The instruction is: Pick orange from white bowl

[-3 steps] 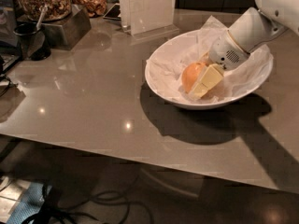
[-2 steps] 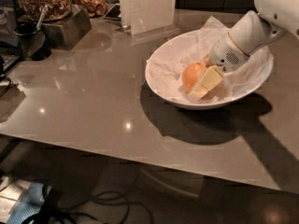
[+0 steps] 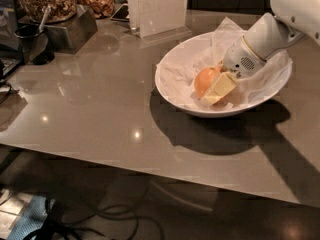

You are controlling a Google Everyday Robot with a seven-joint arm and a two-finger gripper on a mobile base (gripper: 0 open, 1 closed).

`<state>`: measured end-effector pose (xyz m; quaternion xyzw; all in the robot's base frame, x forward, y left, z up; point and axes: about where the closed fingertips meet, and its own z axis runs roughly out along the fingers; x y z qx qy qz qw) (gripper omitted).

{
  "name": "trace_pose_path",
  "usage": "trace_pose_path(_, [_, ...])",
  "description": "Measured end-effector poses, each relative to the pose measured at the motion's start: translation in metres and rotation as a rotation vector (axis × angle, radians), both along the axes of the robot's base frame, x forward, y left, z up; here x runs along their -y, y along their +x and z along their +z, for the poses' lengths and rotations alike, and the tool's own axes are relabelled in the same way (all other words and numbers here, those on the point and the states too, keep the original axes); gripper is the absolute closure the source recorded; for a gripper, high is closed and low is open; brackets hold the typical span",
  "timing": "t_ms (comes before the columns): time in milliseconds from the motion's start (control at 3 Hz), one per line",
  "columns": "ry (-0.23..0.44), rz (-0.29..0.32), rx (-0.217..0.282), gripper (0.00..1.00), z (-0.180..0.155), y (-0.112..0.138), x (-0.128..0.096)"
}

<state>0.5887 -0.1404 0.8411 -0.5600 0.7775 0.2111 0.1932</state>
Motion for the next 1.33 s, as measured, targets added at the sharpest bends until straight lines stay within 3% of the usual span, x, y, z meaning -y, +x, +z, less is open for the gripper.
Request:
trace_pose_path(333, [0.037,-0.029,0.056,0.83,0.013,0.001,0.005])
trace_pose_path(667, [0.139,-0.042,0.151,1.00,0.046,0.001,0.015])
trace_pose_path(1000, [0.259,-0.023,0.222,1.00,0.078,-0.003,0.024])
trace_pose_path(1333, [0.345,-0.009,0.261,1.00,0.101,-0.013,0.032])
